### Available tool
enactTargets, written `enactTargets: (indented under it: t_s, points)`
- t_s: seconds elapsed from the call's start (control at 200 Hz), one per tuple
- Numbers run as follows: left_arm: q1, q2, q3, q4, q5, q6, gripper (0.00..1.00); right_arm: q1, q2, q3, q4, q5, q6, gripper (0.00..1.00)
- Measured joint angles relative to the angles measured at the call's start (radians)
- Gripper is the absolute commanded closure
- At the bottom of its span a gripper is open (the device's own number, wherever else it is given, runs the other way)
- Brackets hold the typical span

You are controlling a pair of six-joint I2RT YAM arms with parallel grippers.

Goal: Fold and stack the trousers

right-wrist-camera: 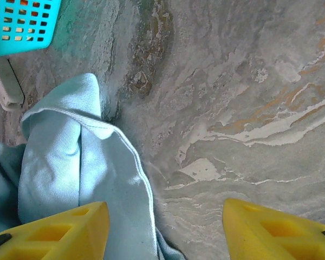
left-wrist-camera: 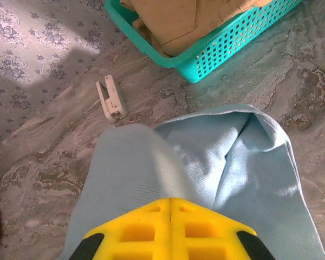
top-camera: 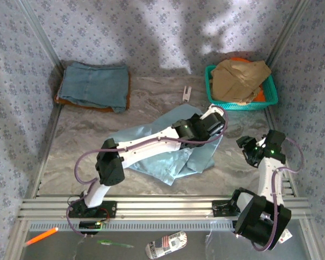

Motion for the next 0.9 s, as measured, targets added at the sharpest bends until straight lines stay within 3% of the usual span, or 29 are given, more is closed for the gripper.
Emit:
enactTargets:
  t_s: [0.205, 0.385, 0.495, 0.63, 0.765, 0.899]
  points:
    - [0.032, -0.114, -0.179, -0.01, 0.004, -0.004, 1.0, 0.038, -0.008, 0.0, 0.001, 0.001, 0.0, 0.41]
    - [0.19, -0.387, -0.343, -0.026, 0.071, -0.03, 1.0, 0.118, -0.004, 0.0, 0.018, 0.018, 0.001, 0.37]
    - [0.22, -0.417, -0.313, -0.016, 0.102, -0.047, 0.77, 0.146, 0.027, 0.0, 0.035, 0.032, 0.012, 0.34]
    - [0.133, -0.201, -0.157, -0.006, 0.167, -0.047, 0.58, 0.116, 0.071, 0.0, 0.041, 0.044, 0.02, 0.33]
    - [0.071, 0.111, 0.028, -0.039, 0.248, -0.042, 0.5, 0.056, 0.085, 0.001, 0.041, 0.047, 0.023, 0.33]
    - [0.053, 0.328, 0.186, -0.124, 0.286, -0.03, 0.4, 0.025, 0.094, 0.002, 0.041, 0.046, 0.023, 0.33]
